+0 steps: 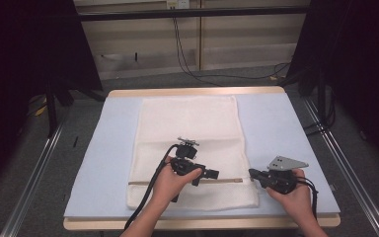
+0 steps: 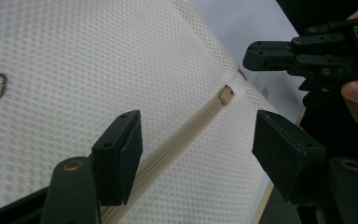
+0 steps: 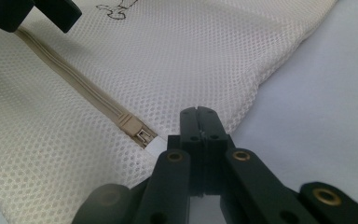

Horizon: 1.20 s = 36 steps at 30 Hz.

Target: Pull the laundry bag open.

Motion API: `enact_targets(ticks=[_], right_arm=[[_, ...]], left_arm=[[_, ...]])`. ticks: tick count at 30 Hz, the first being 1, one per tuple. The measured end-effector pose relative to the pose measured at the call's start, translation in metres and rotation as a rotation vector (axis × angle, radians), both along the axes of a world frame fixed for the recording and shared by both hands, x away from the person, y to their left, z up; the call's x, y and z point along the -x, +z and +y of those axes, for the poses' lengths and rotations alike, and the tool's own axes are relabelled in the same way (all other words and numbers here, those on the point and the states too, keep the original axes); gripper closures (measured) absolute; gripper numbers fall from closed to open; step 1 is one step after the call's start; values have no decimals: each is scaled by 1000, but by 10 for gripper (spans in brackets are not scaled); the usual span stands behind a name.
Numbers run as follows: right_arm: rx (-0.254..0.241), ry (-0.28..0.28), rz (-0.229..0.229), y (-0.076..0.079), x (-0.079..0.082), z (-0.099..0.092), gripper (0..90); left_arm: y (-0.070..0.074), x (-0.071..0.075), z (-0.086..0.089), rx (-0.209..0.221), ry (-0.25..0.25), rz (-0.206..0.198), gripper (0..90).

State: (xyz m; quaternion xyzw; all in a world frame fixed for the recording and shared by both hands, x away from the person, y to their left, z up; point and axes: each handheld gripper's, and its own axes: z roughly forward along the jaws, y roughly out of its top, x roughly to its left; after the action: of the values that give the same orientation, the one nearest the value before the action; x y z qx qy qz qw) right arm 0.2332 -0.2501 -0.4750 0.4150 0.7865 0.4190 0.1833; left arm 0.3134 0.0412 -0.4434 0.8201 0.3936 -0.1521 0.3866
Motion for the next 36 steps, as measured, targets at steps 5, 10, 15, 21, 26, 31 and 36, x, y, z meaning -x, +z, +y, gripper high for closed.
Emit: enact_targets(ticks=[5,10,15,21,26,31,36], right_arm=[[3,10,3,1,0,2,900],[15,25,8,-1,1,5,900],[24,34,16,-3,1,6,900],[40,39,28,-6,0,7,900],[55,37,32,-9,0,8,900],[54,41,33,-10,0,8,900],[50,41,30,-11,0,8,900]], left_arm=[[-4,2,-11,15,-34,41,328],[-9,3,-20,28,-37,67,341],[-13,6,-30,67,-46,76,396],[-19,4,-40,81,-34,103,513],[-25,1,-46,36,-29,154,601],[-28,2,-53,15,-4,153,634],[-28,1,-58,-21,11,153,636]])
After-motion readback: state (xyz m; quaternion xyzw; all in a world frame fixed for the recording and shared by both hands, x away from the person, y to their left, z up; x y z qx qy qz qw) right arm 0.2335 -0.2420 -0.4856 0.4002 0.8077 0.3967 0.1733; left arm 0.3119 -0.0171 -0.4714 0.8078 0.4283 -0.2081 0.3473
